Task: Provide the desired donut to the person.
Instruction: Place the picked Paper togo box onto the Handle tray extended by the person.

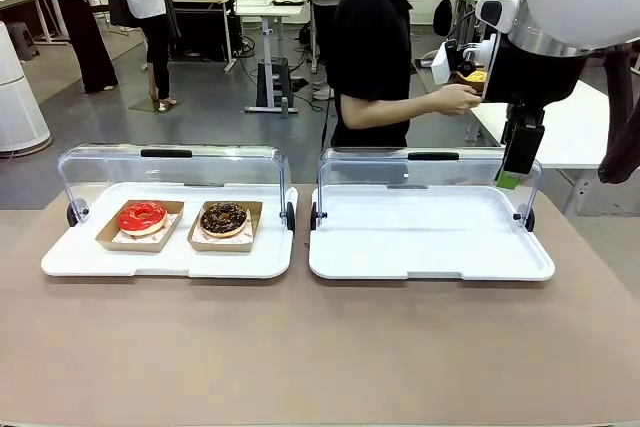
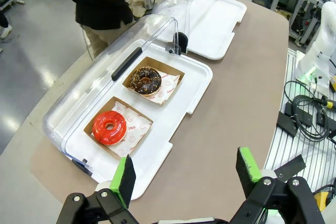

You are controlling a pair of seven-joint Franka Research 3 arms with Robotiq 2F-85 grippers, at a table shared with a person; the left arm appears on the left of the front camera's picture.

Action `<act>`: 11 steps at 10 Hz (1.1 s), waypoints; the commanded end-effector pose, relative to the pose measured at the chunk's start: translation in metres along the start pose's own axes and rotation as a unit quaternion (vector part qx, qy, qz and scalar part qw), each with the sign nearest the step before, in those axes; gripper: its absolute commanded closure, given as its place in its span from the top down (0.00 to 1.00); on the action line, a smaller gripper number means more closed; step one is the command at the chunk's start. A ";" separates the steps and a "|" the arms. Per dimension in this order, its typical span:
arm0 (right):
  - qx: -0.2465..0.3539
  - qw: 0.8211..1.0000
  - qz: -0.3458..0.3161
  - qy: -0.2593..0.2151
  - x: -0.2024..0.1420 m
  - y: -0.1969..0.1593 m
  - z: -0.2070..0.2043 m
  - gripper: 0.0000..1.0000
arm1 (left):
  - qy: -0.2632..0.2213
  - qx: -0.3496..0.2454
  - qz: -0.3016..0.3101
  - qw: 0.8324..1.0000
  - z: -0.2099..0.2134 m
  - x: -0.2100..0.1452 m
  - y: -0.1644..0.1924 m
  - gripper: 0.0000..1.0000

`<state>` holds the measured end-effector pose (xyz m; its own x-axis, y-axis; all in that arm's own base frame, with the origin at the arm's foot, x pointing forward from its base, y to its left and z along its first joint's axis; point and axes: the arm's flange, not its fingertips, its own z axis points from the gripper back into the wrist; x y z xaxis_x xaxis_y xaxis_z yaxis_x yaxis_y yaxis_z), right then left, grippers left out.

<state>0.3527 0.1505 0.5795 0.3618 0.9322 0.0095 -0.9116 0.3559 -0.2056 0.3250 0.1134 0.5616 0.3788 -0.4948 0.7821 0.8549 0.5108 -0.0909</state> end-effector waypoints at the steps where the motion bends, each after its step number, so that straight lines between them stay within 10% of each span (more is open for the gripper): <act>1: 0.004 1.000 0.005 -0.009 -0.001 -0.001 0.001 1.00 | -0.008 -0.003 -0.007 1.000 0.001 -0.001 0.000 1.00; 2: 0.000 1.000 0.000 0.000 0.000 0.000 0.000 1.00 | -0.008 -0.003 -0.007 1.000 0.001 -0.001 0.000 1.00; 7: 0.175 0.919 0.072 -0.345 -0.167 -0.083 0.010 1.00 | -0.008 -0.003 -0.007 1.000 0.001 -0.001 0.000 1.00; 11: 0.196 0.873 0.099 -0.436 -0.221 -0.097 -0.008 1.00 | -0.008 -0.003 -0.007 1.000 0.001 -0.001 0.000 1.00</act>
<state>0.3592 -0.0895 0.5827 0.0960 0.6327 0.7684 -0.9953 0.0673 0.0689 0.3248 0.1137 0.5616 0.3796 -0.4946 0.7819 0.8543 0.5118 -0.0910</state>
